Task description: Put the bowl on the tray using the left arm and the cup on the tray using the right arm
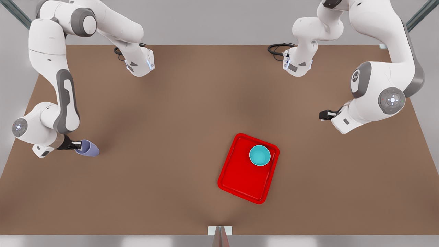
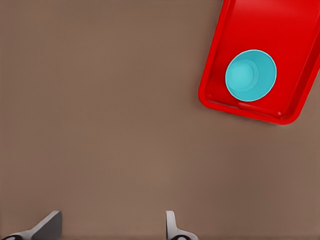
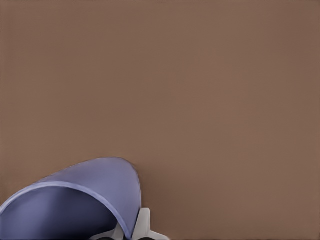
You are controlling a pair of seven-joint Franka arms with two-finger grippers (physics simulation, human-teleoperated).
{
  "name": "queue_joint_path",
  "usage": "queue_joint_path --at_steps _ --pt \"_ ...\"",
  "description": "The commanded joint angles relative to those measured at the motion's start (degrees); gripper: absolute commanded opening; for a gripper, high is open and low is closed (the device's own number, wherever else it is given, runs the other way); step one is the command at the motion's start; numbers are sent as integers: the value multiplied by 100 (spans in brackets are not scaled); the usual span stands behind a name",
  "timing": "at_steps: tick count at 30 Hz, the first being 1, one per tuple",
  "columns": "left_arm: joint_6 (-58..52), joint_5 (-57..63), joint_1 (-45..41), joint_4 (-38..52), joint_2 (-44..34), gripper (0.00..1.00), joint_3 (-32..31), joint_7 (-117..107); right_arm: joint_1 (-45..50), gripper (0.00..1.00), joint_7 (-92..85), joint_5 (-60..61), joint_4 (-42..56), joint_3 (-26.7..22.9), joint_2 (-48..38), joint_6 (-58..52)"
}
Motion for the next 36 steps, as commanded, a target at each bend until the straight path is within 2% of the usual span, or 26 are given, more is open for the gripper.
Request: queue_joint_path --at_steps 1,18,25,29,31,33,36 --pt "0 0 0 0 1 100 0 0 49 21 36 -45 12 0 -31 -21" --pt "9 0 0 0 106 100 9 0 1016 21 53 -19 407 -62 -234 -557" --pt "9 0 0 9 98 100 17 0 1588 21 396 -10 1031 -71 -172 -1102" --pt "9 0 0 9 98 100 17 0 2018 21 1125 -45 1663 -79 -5 -1734" --pt "9 0 0 9 106 100 9 0 2300 21 1319 -45 2209 -290 223 -2201" --pt "9 0 0 9 106 100 17 0 2466 21 1292 -28 2516 -343 364 -2244" --pt "9 0 0 9 106 100 17 0 2968 21 1969 -1 3413 -457 812 -2903"
